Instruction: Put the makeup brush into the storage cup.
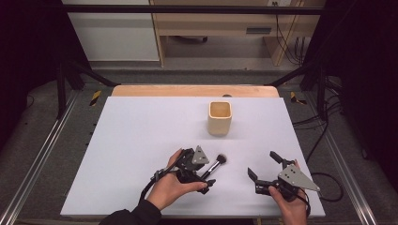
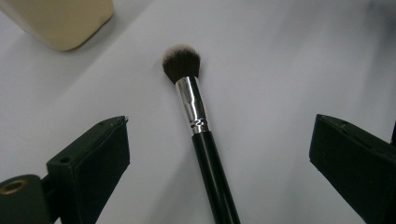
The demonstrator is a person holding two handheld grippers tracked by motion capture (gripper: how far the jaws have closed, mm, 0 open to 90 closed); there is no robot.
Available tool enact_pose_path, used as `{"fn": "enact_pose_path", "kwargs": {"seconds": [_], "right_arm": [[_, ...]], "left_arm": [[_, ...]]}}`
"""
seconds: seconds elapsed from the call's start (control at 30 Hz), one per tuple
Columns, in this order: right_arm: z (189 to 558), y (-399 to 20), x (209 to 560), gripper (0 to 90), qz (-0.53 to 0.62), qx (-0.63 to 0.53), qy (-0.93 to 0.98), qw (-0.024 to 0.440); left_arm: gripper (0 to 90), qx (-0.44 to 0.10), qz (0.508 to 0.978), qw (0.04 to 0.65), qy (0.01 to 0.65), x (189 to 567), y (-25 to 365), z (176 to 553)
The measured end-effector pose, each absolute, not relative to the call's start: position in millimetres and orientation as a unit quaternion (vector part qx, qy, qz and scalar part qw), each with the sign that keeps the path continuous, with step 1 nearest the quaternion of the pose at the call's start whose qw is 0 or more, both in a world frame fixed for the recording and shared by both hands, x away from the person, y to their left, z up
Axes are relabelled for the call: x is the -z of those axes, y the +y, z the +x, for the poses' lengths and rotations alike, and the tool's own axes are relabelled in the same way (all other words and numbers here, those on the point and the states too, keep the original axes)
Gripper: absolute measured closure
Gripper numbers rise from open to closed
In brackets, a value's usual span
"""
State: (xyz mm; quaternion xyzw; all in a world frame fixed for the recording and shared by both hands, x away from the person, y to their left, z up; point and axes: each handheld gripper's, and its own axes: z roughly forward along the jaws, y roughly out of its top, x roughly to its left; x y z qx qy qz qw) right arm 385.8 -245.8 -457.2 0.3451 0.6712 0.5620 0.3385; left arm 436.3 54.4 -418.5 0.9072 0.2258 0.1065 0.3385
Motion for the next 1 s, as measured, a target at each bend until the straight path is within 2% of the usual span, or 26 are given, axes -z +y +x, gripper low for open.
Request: {"fn": "enact_pose_path", "kwargs": {"seconds": [0.27,0.7,1.0], "right_arm": [[385.7,-246.0,457.7,3.4,0.345,-0.561,0.672,0.338],[385.9,-245.6,458.1,3.4,0.348,-0.560,0.672,0.337],[386.1,-244.7,458.6,3.4,0.344,-0.555,0.676,0.341]], "left_arm": [[8.3,-0.101,0.911,0.326,0.230,425.2,53.2,437.5],[8.8,-0.099,0.915,0.311,0.238,435.4,54.7,436.2],[13.3,-0.097,0.916,0.304,0.242,441.3,52.8,432.9]]}}
